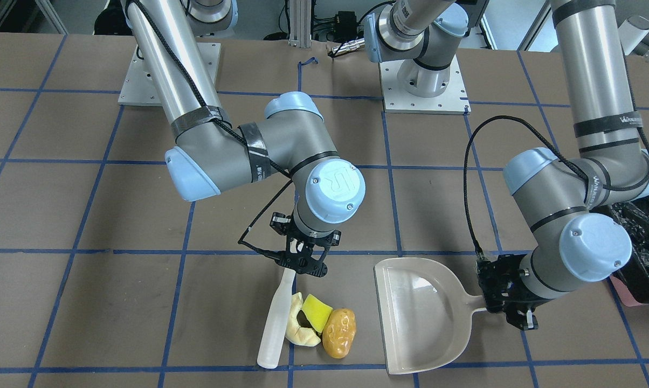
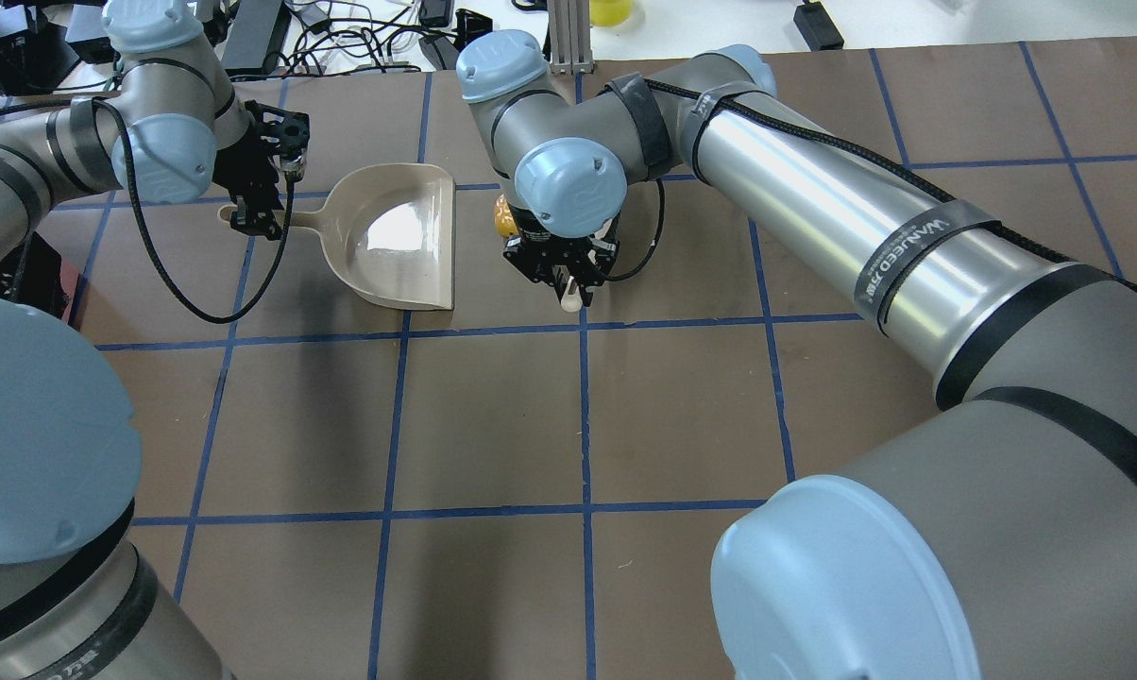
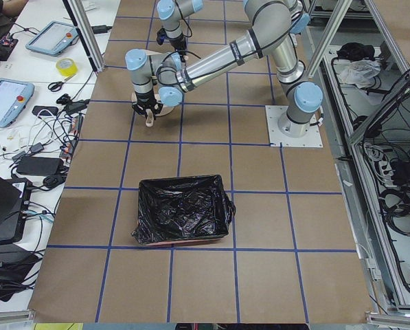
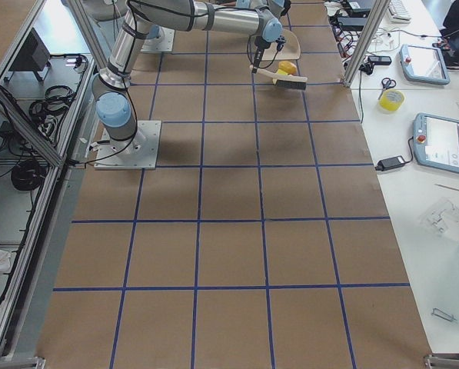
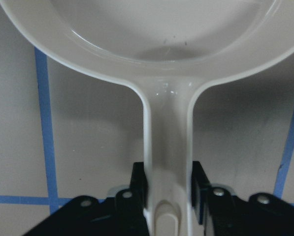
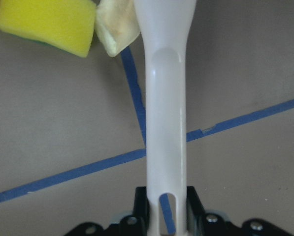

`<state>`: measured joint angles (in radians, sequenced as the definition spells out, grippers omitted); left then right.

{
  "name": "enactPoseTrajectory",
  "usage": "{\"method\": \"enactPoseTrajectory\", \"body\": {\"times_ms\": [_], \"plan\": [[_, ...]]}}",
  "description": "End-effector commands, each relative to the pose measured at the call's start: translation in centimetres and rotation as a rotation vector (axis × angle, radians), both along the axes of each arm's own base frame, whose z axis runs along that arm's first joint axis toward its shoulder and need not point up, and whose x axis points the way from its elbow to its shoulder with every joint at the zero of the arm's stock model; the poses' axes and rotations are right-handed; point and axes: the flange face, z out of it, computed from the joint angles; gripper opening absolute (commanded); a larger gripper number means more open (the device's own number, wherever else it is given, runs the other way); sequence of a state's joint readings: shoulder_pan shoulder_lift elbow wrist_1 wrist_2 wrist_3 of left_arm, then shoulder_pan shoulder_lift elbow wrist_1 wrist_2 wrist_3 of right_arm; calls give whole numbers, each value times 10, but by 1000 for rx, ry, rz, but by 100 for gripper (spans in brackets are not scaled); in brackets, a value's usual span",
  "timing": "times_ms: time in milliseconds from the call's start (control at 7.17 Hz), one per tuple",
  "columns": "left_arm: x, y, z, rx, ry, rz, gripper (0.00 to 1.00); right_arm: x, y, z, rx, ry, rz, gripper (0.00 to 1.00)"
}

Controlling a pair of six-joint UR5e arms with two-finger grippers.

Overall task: Sweep and dump trash into bin
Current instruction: 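Sweep the trash toward the dustpan with the right gripper's brush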

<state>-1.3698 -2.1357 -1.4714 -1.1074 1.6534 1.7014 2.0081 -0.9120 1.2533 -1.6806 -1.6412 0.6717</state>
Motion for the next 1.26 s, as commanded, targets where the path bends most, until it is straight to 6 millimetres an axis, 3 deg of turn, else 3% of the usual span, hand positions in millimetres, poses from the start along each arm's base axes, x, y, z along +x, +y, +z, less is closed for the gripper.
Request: {"method": "enactPoseTrajectory", "body": {"times_ms": [0, 558, 1116], "plan": [[0, -1, 0, 5, 1, 8, 0, 19, 9, -5, 29, -22, 112, 0], [0, 1, -2, 7, 3, 11, 0, 28, 12, 0, 53, -57, 300, 0], [-1, 2, -2, 9, 5, 11, 0, 75, 28, 7, 38, -111, 444, 0]]}}
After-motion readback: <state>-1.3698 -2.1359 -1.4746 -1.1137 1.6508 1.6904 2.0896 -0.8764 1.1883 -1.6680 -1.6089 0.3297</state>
